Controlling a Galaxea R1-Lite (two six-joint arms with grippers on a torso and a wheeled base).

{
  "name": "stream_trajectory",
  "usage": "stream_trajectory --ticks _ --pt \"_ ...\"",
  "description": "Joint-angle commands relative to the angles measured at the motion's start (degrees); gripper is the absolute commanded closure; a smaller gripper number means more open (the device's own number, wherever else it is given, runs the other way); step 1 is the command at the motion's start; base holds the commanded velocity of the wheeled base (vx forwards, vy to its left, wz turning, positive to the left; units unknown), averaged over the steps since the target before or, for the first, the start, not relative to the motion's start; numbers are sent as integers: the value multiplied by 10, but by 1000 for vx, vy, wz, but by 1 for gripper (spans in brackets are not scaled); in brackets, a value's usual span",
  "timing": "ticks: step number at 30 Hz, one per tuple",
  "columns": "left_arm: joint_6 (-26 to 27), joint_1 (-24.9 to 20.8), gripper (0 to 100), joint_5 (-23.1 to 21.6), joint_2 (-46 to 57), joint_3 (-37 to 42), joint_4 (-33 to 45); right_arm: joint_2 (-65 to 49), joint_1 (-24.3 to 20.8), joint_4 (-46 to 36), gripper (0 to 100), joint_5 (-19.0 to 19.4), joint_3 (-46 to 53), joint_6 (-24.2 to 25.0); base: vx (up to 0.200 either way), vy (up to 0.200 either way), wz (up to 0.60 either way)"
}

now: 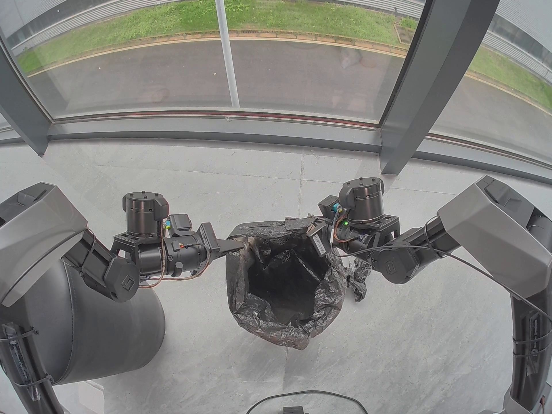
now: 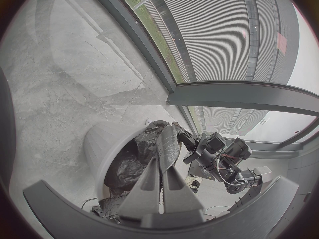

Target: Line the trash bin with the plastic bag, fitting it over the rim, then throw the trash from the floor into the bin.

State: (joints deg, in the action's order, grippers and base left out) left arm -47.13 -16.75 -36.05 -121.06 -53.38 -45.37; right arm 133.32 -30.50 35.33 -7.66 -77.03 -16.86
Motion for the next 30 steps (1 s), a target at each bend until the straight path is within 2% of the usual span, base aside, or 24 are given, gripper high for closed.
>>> stream_trajectory --ticks 1,5,13,21,22,30 --pt "6 4 100 0 -16 -11 -1 8 1 0 100 -2 -5 0 0 0 0" --pt "26 4 100 -1 -30 -17 -2 12 1 0 100 -17 -7 -1 0 0 0" --pt "28 7 100 -1 -42 -34 2 19 2 0 100 -30 -24 2 0 0 0" --pt "40 8 100 -1 -58 -37 4 19 3 1 100 -30 -28 3 0 0 0" --pt "42 8 0 -1 -58 -37 5 19 2 1 100 -30 -28 3 0 0 0" --pt "62 14 0 0 -59 -42 15 18 3 1 100 -30 -29 3 0 0 0"
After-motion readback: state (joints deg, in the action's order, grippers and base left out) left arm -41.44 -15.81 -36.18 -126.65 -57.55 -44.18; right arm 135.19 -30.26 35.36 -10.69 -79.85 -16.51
